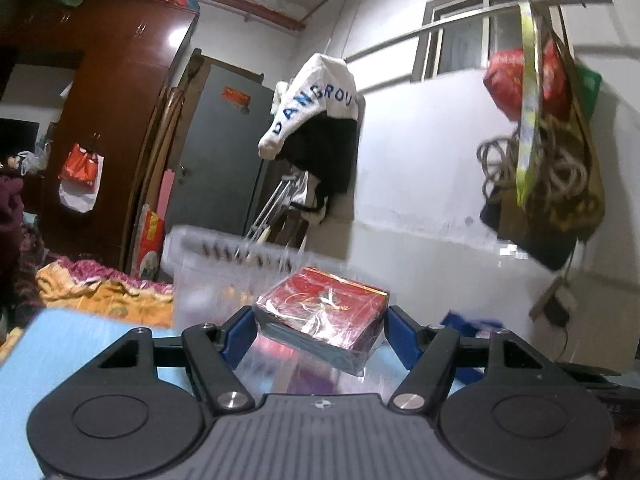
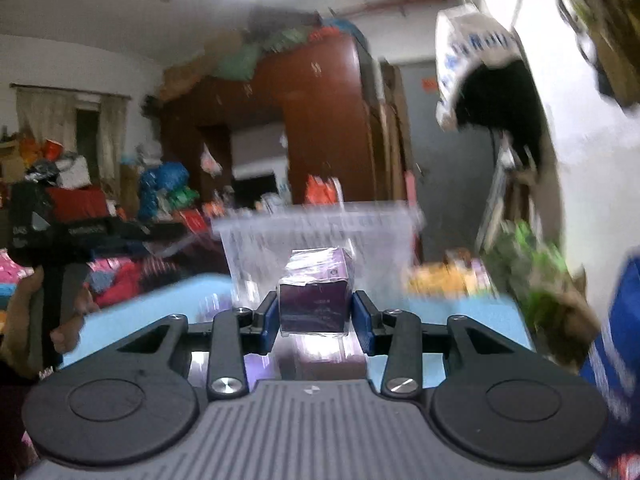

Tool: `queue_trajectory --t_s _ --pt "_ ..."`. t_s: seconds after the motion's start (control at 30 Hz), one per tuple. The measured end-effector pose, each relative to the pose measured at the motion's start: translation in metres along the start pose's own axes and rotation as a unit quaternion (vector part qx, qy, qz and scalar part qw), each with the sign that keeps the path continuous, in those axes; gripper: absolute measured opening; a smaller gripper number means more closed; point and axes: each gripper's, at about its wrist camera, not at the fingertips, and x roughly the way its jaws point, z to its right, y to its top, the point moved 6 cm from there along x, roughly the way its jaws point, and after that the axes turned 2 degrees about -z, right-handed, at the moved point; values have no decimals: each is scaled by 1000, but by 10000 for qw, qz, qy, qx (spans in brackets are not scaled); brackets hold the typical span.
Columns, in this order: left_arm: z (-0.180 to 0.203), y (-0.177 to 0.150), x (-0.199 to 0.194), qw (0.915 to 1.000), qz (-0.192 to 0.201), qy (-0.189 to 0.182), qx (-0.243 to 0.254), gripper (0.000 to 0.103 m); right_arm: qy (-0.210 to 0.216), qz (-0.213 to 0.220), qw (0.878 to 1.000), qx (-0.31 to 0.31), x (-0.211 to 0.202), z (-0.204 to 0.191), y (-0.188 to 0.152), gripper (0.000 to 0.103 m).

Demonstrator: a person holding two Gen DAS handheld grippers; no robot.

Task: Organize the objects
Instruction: 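Carry both boxes into the white basket and open both tools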

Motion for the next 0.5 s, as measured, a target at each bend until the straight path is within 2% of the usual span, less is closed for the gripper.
queue_trajectory --t_s 0.1,0.23,0.37,0.43,0.5 --pt "2 34 24 9998 -127 138 -16 73 -51 132 9993 -346 31 -8 43 42" --pt "-5 60 70 9972 -515 531 -59 72 -343 -357 9973 -543 101 -4 81 42" --pt "-14 61 106 9914 -882 967 -13 72 -500 -870 9926 -678 155 -2 84 42" --pt "-20 59 120 9880 -1054 1128 -26 72 -687 -935 9901 -788 167 2 81 42" --pt "-28 59 129 9852 -1097 1317 -5 73 -640 -1100 9890 -749 177 6 78 43"
